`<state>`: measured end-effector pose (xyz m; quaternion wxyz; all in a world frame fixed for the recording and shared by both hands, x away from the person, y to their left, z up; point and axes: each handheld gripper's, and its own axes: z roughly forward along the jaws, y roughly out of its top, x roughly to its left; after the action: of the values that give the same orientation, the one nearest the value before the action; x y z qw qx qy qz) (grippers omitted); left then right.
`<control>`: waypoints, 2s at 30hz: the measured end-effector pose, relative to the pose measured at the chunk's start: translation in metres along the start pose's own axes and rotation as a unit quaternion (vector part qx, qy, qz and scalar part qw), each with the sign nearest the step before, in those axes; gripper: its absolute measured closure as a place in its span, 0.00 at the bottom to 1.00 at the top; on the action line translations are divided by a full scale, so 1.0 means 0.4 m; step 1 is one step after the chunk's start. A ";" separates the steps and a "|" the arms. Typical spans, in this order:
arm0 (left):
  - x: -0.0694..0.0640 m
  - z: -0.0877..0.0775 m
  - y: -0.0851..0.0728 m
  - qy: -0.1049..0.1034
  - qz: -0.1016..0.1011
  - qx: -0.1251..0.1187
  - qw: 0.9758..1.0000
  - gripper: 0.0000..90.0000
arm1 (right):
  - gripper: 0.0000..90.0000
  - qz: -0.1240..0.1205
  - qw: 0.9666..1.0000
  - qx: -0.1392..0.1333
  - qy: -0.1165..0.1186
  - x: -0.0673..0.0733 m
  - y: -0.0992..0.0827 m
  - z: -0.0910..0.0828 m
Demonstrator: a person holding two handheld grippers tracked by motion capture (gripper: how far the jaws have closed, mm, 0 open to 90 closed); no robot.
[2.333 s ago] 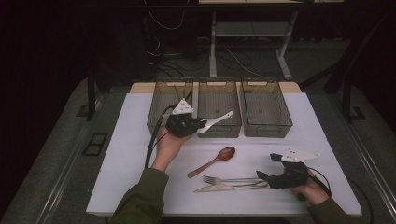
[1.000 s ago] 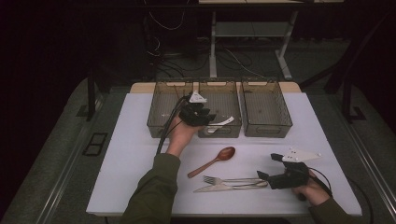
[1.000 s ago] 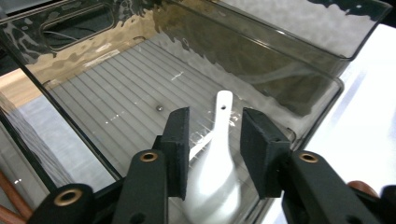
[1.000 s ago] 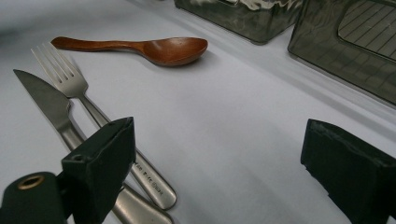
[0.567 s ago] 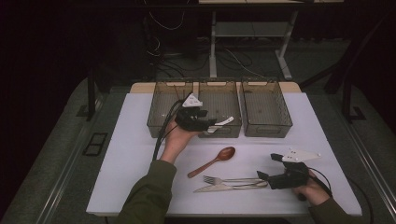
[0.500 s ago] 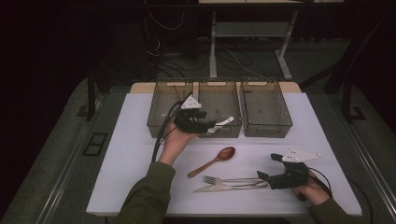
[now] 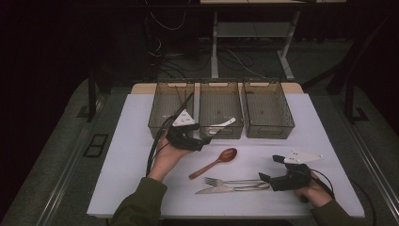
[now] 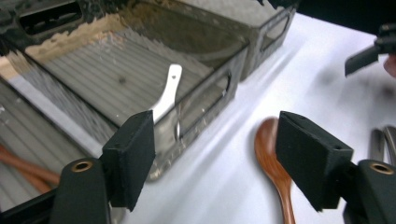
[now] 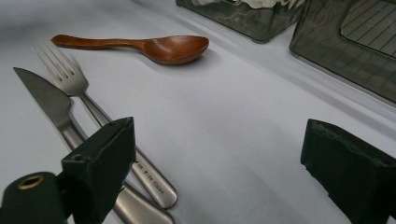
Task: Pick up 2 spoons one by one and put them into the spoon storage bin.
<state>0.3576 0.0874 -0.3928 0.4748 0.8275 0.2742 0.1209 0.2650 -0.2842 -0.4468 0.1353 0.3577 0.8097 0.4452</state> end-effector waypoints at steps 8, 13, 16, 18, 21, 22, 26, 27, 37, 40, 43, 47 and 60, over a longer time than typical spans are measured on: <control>-0.022 -0.041 -0.052 0.006 -0.003 0.001 1.000 0.23 | 0.11 0.002 1.000 -0.001 0.001 0.001 0.001 0.001; -0.037 -0.069 -0.088 0.009 -0.008 -0.001 1.000 0.18 | 0.11 0.008 1.000 0.001 0.005 -0.002 0.003 0.001; -0.048 -0.084 -0.118 0.011 -0.013 0.000 1.000 0.16 | 0.11 0.010 1.000 0.006 0.011 -0.002 0.004 0.008; -0.056 -0.095 -0.137 0.015 -0.009 0.006 1.000 0.14 | 0.11 0.009 1.000 0.012 0.013 -0.001 0.006 0.013; -0.064 -0.113 -0.162 0.016 -0.014 0.009 1.000 0.11 | 0.11 0.006 1.000 0.019 0.019 0.000 0.009 0.020; -0.068 -0.119 -0.170 0.017 -0.013 0.009 1.000 0.10 | 0.11 0.005 1.000 0.023 0.019 0.001 0.012 0.022; -0.076 -0.140 -0.198 0.022 -0.018 0.003 1.000 0.04 | 0.11 -0.001 1.000 0.025 0.017 0.006 0.030 0.031; -0.078 -0.145 -0.204 0.022 -0.020 0.006 1.000 0.03 | 0.11 -0.002 1.000 0.023 0.014 0.007 0.037 0.034; -0.084 -0.179 -0.252 0.009 -0.027 0.011 1.000 0.00 | 0.21 -0.010 0.999 0.045 0.022 0.008 0.115 0.083; -0.082 -0.183 -0.260 0.013 -0.027 0.018 0.999 0.00 | 0.31 -0.011 0.998 0.044 0.032 0.004 0.150 0.106; -0.077 -0.184 -0.261 0.017 -0.032 0.013 0.999 0.00 | 0.42 -0.017 0.998 0.040 0.033 0.005 0.180 0.127; -0.077 -0.186 -0.261 0.013 -0.028 0.019 0.999 0.00 | 0.61 -0.027 0.998 0.047 0.044 0.008 0.204 0.161; -0.073 -0.186 -0.267 0.012 -0.032 0.018 0.999 0.00 | 0.99 -0.030 0.996 0.069 0.055 0.000 0.238 0.263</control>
<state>0.2634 0.1669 -0.4434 0.4604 0.8252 0.3080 0.1106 0.3654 -0.1853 -0.4286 0.0790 0.3168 0.8548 0.4034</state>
